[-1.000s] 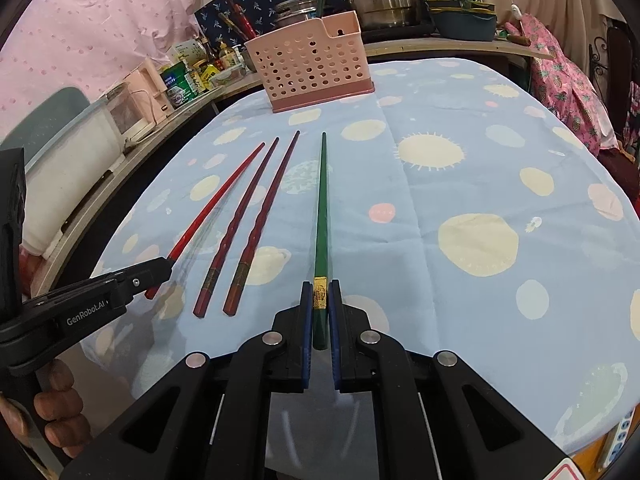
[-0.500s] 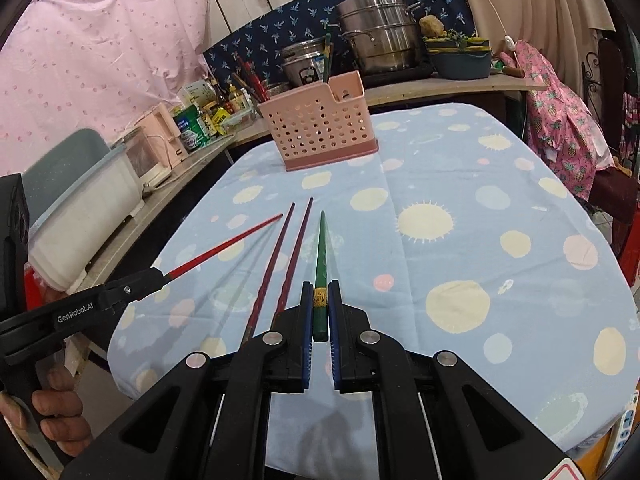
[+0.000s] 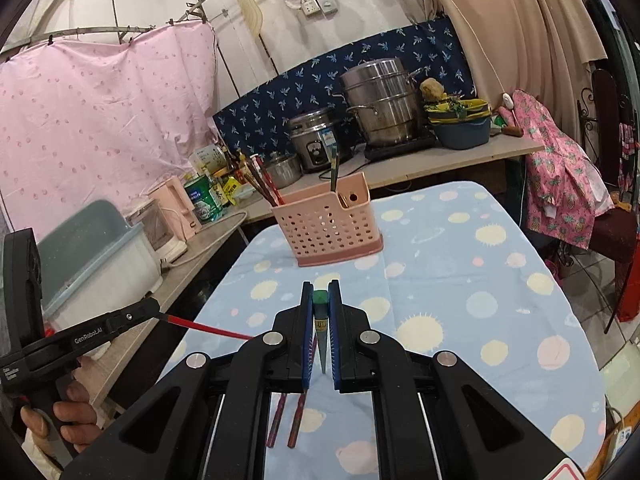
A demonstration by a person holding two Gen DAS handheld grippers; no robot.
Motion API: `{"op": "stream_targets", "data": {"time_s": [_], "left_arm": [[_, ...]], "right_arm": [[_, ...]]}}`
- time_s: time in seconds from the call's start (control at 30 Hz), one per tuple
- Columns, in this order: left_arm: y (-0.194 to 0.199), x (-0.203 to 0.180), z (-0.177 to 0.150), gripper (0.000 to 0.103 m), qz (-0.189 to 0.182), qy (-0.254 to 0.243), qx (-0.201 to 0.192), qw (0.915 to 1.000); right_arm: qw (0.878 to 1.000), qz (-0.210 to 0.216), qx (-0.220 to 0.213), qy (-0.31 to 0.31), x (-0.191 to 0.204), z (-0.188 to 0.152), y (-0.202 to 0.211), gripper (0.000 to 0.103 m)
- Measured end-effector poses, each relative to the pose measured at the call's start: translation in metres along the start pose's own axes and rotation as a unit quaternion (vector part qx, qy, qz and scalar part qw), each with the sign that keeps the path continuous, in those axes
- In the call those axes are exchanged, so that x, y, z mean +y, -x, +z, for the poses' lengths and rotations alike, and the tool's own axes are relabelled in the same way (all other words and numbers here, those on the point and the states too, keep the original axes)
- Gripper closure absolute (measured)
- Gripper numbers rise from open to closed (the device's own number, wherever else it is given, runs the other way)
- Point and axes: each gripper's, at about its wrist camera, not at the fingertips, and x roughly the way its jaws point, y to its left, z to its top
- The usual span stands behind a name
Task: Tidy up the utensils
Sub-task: 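Lift the red chopstick to the pink holder with the left gripper while the right carries the green one, then open both grippers to drop the chopsticks into the pink holder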
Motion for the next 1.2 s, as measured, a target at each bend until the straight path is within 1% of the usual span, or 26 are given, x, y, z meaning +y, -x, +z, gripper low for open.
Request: {"op": "stream_targets", "data": {"time_s": [0.23,0.4,0.5,0.63,0.77,0.9,1.0,1.1,1.2], "left_arm": [[-0.011,-0.009,0.042,0.096,0.000,-0.013,-0.021,0.9997],[-0.014,-0.020,0.074,0.096,-0.003,-0.025,-0.044,0.9987],[-0.019,-0.027,0.101,0.096,-0.007,-0.029,-0.061,0.9977],[-0.028,-0.037,0.139,0.096,-0.011,-0.038,-0.089,0.9952],[-0.044,-0.040,0.179,0.096,-0.015,-0.034,-0.121,0.9920],[-0.065,-0.039,0.214,0.096,-0.005,-0.026,-0.144,0.9892],[-0.081,-0.040,0.235,0.096,0.000,-0.020,-0.158,0.9873],[-0.099,-0.038,0.250,0.096,0.005,-0.017,-0.166,0.9859],[-0.120,-0.037,0.256,0.096,0.015,-0.018,-0.159,0.9870]], "right_arm": [[1.000,0.014,-0.021,0.009,0.005,0.036,-0.013,0.096],[0.999,0.028,-0.035,0.008,0.007,0.064,-0.023,0.096],[0.998,0.044,-0.043,0.006,0.009,0.087,-0.033,0.096],[0.996,0.045,-0.075,0.022,0.016,0.126,-0.049,0.096],[0.994,0.052,-0.096,0.020,0.021,0.163,-0.072,0.096],[0.991,0.048,-0.122,0.025,0.023,0.197,-0.097,0.096],[0.990,0.052,-0.131,0.012,0.019,0.221,-0.122,0.096],[0.989,0.049,-0.139,0.003,0.015,0.237,-0.146,0.096],[0.989,0.039,-0.141,-0.001,0.012,0.245,-0.168,0.096]]}}
